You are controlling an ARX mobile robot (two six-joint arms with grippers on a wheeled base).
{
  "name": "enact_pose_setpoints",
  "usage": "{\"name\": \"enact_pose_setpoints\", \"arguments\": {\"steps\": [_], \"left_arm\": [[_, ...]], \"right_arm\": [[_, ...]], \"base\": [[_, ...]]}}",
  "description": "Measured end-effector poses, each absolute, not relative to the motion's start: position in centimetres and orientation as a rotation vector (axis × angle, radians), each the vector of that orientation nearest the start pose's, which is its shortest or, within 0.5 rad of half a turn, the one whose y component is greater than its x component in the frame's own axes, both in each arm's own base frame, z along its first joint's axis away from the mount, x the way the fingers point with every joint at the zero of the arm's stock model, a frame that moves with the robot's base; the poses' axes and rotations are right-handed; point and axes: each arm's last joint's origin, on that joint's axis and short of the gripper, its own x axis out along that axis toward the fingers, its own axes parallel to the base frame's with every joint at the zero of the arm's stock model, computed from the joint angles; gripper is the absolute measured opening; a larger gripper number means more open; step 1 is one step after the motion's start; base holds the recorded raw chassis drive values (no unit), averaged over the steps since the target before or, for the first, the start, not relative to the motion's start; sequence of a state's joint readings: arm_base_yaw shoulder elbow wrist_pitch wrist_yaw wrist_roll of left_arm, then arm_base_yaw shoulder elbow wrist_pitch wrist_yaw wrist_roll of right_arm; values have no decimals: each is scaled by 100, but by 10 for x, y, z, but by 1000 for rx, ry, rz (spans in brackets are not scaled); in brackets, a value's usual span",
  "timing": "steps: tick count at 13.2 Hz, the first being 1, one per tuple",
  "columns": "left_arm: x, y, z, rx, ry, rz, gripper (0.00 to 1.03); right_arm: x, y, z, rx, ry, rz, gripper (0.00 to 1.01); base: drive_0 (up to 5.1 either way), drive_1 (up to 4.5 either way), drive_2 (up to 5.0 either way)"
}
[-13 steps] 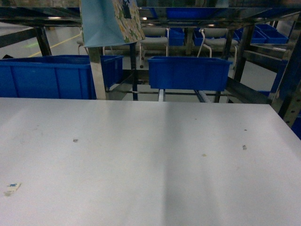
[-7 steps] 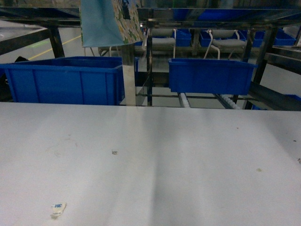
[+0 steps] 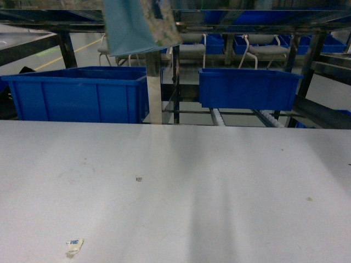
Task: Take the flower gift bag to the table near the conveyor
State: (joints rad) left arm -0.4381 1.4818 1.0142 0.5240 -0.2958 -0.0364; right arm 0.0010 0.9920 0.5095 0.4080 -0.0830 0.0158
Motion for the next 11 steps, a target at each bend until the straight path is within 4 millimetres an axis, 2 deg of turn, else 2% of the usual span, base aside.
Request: {"name": "enact_pose_setpoints", "arguments": {"steps": [4,6,8,11], "left_arm": [[309,-135,315,-56,-50,-139,2],[309,-135,315,-56,-50,-140,2],[310,-134,315,-56,-50,-136,2],[309,-135,315,-56,-50,-139,2]], "right_arm": [[269,7,201,-9,168,143,2],[310,0,175,-10,228,142,2],[320,-14,140,-6,346,111,2],[321,-22,129,9,375,126,2]], "base": [[0,0,0],[0,0,0],[0,0,0],[0,0,0]]}}
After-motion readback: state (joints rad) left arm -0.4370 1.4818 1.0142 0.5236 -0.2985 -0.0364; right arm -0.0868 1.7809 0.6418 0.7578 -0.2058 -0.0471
